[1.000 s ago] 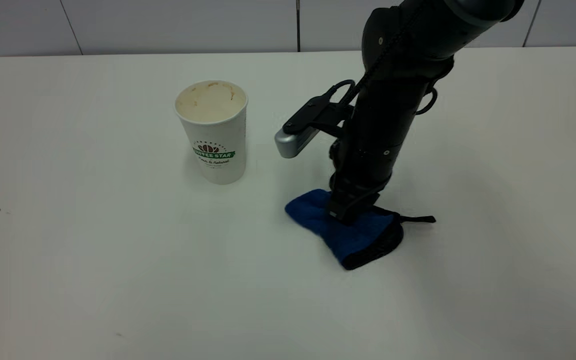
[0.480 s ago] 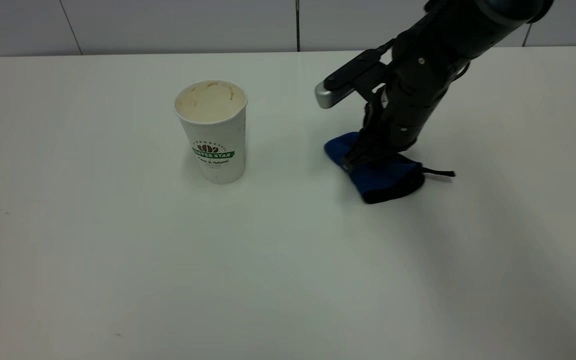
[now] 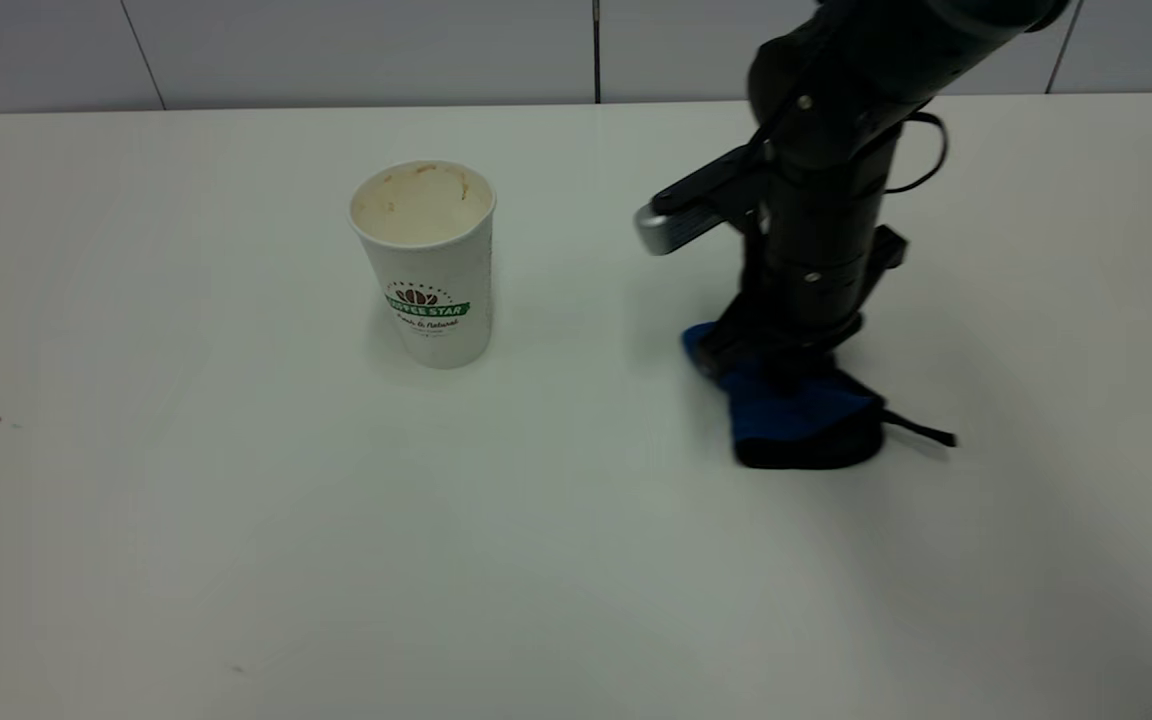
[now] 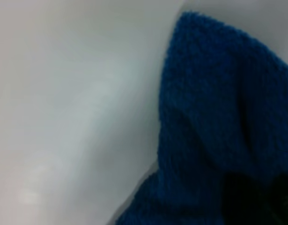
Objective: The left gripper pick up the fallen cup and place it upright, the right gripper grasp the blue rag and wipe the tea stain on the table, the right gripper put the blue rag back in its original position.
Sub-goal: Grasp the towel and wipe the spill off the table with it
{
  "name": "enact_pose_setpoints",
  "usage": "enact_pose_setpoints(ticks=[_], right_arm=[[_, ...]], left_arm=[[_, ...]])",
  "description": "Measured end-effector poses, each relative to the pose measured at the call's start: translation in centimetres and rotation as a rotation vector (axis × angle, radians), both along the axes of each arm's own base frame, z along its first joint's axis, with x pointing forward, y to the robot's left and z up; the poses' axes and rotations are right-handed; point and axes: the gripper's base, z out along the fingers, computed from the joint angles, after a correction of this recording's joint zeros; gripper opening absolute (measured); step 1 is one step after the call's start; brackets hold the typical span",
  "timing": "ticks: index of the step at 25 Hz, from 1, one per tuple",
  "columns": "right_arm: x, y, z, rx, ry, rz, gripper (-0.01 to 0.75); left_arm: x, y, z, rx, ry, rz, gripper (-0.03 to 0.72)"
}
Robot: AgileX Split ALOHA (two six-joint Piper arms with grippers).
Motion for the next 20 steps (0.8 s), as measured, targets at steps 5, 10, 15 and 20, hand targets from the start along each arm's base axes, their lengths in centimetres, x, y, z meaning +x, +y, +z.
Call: enact_pose_setpoints(ticks=[5, 10, 15, 20], right_arm=[[2.2, -7.5, 0.1, 0.006, -0.013, -0.175, 0.076], [3.7, -12.4, 0.3, 0.048, -0.104, -0.286, 0.076], [3.7, -12.0, 0.2, 0.069, -0.105, -0.306, 0.076], [3.4, -8.7, 0.3, 0.107, -0.108, -0.245, 0.079]], left_arm=[[0.0, 0.0, 0.0, 0.000, 0.000, 0.000, 0.512], [0.0, 0.0, 0.0, 0.000, 0.000, 0.000, 0.512], [0.0, 0.0, 0.0, 0.000, 0.000, 0.000, 0.512], [0.0, 0.0, 0.0, 0.000, 0.000, 0.000, 0.512]])
